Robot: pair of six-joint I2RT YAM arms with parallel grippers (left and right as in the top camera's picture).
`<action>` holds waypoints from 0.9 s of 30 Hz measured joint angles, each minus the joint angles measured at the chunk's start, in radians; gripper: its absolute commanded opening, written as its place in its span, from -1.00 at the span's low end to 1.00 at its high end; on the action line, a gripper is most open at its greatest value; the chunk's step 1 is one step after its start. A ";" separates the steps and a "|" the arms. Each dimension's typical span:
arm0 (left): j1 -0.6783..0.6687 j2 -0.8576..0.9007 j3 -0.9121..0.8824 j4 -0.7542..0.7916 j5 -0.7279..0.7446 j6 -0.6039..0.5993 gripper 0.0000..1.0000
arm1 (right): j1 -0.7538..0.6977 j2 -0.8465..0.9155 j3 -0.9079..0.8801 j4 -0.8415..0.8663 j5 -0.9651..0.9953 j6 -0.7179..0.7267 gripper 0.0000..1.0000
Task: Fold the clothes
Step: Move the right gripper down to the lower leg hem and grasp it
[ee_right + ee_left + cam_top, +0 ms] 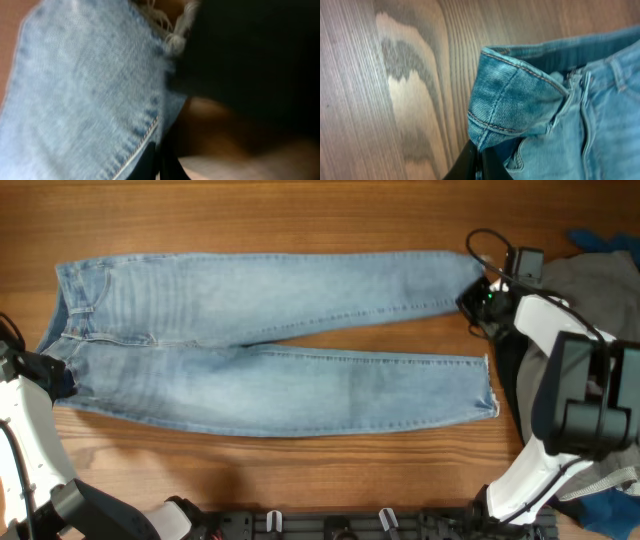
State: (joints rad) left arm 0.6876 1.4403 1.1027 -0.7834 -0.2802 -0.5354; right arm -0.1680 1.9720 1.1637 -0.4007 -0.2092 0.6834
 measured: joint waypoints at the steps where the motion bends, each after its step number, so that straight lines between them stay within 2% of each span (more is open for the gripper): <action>1: 0.000 0.000 0.000 0.010 0.000 0.000 -0.92 | -0.001 -0.012 -0.001 -0.047 0.018 -0.011 -0.92; 7: 0.000 0.000 0.000 0.051 0.000 0.000 -0.92 | -0.001 -0.046 -0.008 -0.182 0.064 -0.062 -0.91; 14: 0.000 0.000 0.000 0.043 0.043 0.000 -0.92 | -0.005 -0.086 -0.019 -0.278 0.056 -0.156 -0.77; 15: 0.000 0.000 0.000 0.040 0.045 0.000 -0.92 | -0.006 -0.100 -0.018 -0.297 0.053 -0.168 -0.66; 16: 0.000 0.000 0.000 0.037 0.046 0.000 -0.92 | -0.006 -0.156 -0.014 -0.372 0.044 -0.197 0.40; 17: 0.000 0.000 0.000 0.031 0.047 0.000 -0.92 | -0.006 -0.189 -0.014 -0.395 0.042 -0.212 0.87; 18: 0.000 0.000 0.000 0.029 0.047 0.000 -0.92 | -0.006 -0.230 -0.012 -0.414 0.039 -0.222 0.99; 22: 0.001 0.000 0.000 0.027 0.077 0.000 -0.92 | -0.006 -0.402 0.010 -0.488 0.021 -0.272 0.99; 27: 0.002 0.000 0.000 0.027 0.113 0.000 -0.92 | -0.006 -0.463 0.023 -0.578 -0.035 -0.342 0.99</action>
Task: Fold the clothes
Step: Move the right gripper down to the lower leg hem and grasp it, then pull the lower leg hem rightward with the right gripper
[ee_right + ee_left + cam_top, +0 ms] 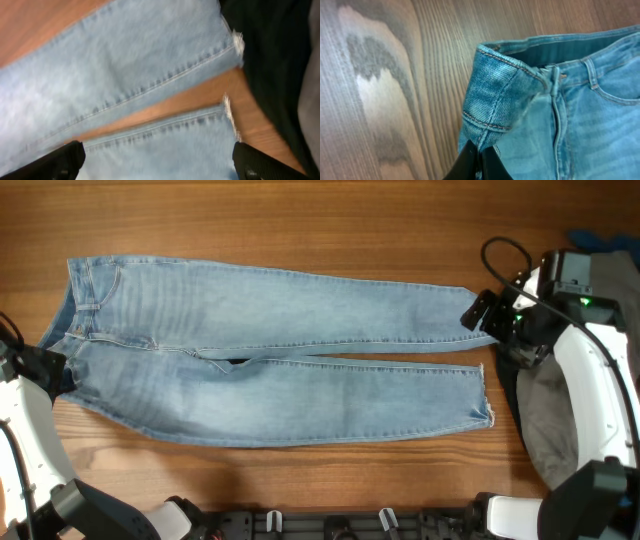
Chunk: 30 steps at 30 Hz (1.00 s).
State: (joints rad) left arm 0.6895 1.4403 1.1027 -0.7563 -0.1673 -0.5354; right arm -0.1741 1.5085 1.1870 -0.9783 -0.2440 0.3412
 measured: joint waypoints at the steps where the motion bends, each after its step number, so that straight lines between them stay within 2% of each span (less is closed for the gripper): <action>1: 0.000 0.000 0.000 0.000 0.008 0.000 -0.92 | 0.000 0.002 -0.001 -0.030 -0.007 -0.003 0.99; 9: 0.000 0.000 0.000 -0.005 0.031 0.000 -0.92 | 0.000 0.002 -0.096 -0.227 -0.018 0.108 0.99; 16: 0.000 0.000 0.000 -0.006 0.038 0.000 -0.92 | 0.000 0.002 -0.333 -0.154 -0.018 0.225 0.88; 21: 0.000 0.000 0.000 -0.006 0.039 0.000 -0.92 | 0.000 0.000 -0.466 -0.009 -0.017 0.316 0.49; 24: 0.000 0.000 0.000 -0.006 0.039 0.000 -0.92 | 0.000 -0.001 -0.525 0.084 -0.017 0.359 0.08; 27: 0.000 0.000 0.000 -0.006 0.042 0.000 -0.92 | -0.002 -0.016 -0.551 0.112 -0.014 0.415 -0.21; 30: 0.000 0.000 0.000 -0.006 0.046 0.000 -0.92 | -0.002 -0.030 -0.561 0.137 -0.010 0.448 -0.27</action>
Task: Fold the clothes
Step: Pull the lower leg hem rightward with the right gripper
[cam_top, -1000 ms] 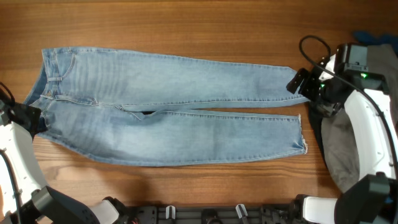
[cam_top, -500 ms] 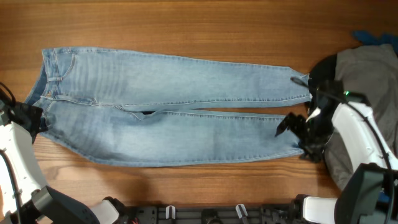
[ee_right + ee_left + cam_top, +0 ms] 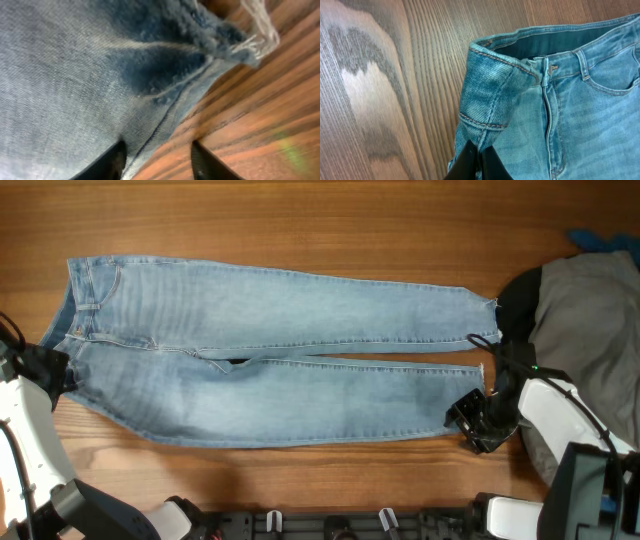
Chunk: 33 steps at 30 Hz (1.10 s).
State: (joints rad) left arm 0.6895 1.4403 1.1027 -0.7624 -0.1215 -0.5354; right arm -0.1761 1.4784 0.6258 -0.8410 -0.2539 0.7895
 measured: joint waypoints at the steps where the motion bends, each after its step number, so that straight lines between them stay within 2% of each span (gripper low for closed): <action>1: 0.000 0.000 0.000 0.000 0.000 0.000 -0.92 | 0.000 -0.002 -0.001 0.008 0.000 0.008 -0.28; 12: 0.000 0.000 0.000 -0.001 0.001 0.000 -0.92 | 0.000 -0.007 -0.001 0.038 0.006 0.055 -0.59; 18: 0.000 0.000 0.000 -0.001 0.001 0.000 -0.92 | 0.000 -0.007 -0.001 0.037 0.015 0.093 -0.63; 20: 0.000 0.000 0.000 -0.001 0.001 0.000 -0.92 | 0.000 -0.007 -0.001 0.037 0.017 0.101 -0.91; 28: 0.000 0.000 0.000 -0.013 0.001 0.000 -0.92 | 0.000 -0.010 0.001 0.036 0.019 0.105 -0.92; 33: 0.000 0.000 0.000 -0.040 0.001 0.000 -0.92 | 0.000 -0.005 0.028 -0.045 0.051 0.079 -0.92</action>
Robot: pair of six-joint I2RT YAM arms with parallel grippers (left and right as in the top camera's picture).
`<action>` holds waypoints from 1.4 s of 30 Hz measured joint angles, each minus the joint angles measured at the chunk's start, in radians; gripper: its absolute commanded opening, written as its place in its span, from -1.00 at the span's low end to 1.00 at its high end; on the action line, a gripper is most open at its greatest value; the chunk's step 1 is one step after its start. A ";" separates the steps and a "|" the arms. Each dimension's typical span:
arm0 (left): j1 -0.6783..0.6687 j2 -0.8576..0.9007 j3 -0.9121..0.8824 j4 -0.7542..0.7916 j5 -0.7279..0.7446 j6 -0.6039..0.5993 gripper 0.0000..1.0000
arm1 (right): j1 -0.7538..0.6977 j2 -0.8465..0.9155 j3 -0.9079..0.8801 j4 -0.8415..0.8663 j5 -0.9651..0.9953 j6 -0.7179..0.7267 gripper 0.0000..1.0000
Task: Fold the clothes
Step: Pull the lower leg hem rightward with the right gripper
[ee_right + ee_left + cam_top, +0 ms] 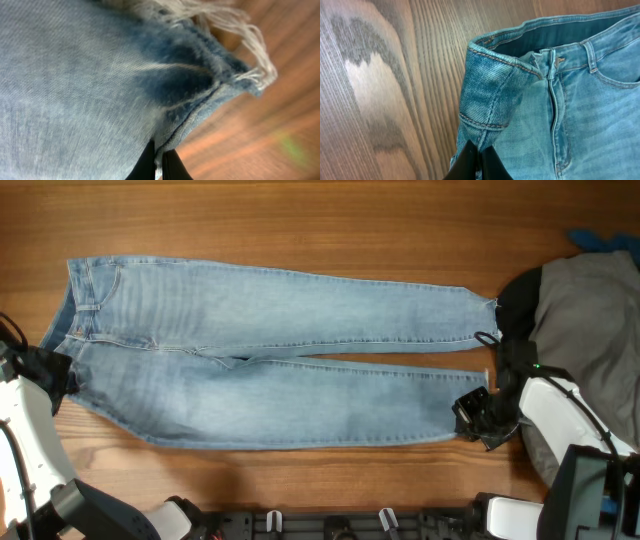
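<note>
A pair of light blue jeans [270, 370] lies flat across the wooden table [300, 210], waistband at the left, both legs running right. My left gripper [62, 376] is shut on the near corner of the waistband [492, 95], which is bunched and lifted above its black fingers [470, 165]. My right gripper [476, 412] is shut on the frayed hem [220, 75] of the near leg, the seam edge pinched between its fingers [172, 167]. The far leg's hem [480, 315] lies free.
A heap of grey, black and blue clothes [585, 310] sits at the table's right edge, just behind my right arm. Bare wood shows along the far side and along the near edge [300, 470] below the jeans.
My right gripper, then open around the near leg's hem, has shut on it and sits slightly farther from the front edge. The left gripper still holds the waistband corner in the same place.
My right gripper first held the far leg's hem at the back right while my left held the waistband corner. Then that leg lay straighter, released, with the right gripper open above it. The right gripper then stood open at the near leg's hem, and now grips it.
</note>
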State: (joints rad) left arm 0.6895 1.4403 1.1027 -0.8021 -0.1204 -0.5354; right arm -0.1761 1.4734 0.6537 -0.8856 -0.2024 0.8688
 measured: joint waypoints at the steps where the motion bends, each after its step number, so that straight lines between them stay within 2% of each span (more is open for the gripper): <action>1: 0.000 0.000 0.000 -0.003 0.000 0.000 -0.92 | 0.000 0.000 0.019 -0.027 0.005 -0.012 -0.92; 9: 0.000 -0.013 0.000 -0.019 0.008 0.000 -0.92 | -0.026 -0.083 0.257 -0.181 0.001 -0.127 -0.92; 14: 0.000 -0.118 0.000 -0.032 0.018 0.000 -0.92 | -0.058 -0.172 0.381 -0.292 0.001 -0.192 -0.92; 21: 0.000 -0.253 0.010 -0.074 0.022 0.000 -0.92 | -0.062 -0.257 0.406 -0.384 0.017 -0.221 -0.91; 29: 0.000 -0.261 0.145 -0.236 0.020 0.014 -0.92 | -0.063 -0.340 0.417 -0.446 0.059 -0.228 -0.92; 33: 0.000 -0.262 0.229 -0.293 0.005 0.016 -0.92 | -0.063 -0.343 0.485 -0.473 0.083 -0.244 -0.91; 42: 0.000 -0.262 0.245 -0.251 -0.039 0.018 -0.92 | -0.063 -0.307 0.637 -0.470 0.095 -0.315 -0.92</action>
State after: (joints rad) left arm 0.6895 1.1778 1.3476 -1.0534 -0.1593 -0.5171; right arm -0.2386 1.1660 1.2907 -1.3556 -0.1070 0.5533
